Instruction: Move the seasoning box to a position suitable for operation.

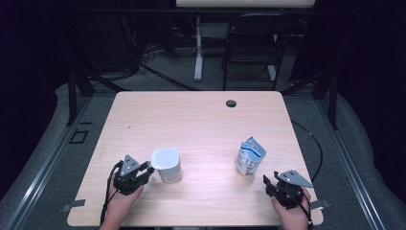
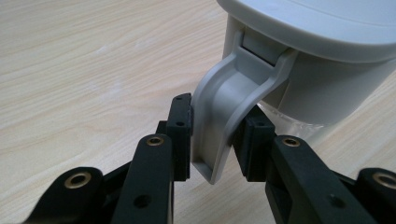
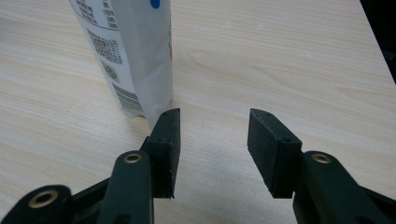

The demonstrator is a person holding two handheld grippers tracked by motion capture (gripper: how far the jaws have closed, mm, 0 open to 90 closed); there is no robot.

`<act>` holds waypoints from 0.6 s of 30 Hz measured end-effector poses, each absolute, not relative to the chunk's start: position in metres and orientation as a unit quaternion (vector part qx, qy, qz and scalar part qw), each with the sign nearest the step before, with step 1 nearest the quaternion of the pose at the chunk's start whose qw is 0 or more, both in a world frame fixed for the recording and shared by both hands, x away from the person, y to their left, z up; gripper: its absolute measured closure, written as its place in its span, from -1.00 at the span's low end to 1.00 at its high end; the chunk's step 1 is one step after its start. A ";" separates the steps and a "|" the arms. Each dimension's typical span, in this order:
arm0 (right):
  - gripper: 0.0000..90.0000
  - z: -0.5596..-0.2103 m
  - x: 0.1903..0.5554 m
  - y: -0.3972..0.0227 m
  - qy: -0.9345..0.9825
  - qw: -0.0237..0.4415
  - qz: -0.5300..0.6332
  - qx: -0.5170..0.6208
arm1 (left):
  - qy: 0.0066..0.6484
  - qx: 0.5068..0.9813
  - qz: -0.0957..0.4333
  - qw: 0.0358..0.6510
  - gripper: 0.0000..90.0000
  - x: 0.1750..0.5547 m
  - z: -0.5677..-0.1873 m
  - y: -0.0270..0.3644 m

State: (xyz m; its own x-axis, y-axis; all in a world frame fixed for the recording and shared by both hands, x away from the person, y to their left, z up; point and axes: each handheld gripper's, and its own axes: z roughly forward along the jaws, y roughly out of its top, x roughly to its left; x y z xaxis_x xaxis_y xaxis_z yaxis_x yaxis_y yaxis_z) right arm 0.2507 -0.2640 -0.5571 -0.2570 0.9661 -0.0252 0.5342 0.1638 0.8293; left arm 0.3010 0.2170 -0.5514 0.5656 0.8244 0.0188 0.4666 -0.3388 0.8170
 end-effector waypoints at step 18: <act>0.22 -0.550 0.247 -0.257 0.717 0.295 0.370 0.511 | 0.396 0.799 0.226 0.393 0.58 0.295 -0.550 0.210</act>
State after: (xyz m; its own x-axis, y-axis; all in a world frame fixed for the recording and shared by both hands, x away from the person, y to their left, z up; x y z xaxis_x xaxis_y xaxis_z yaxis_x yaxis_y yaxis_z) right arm 0.2469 -0.2568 -0.5502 -0.3028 0.9520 -0.0447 0.5144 0.2027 0.8332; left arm 0.2947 0.2104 -0.5497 0.5849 0.8096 0.0500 0.4550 -0.3785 0.8061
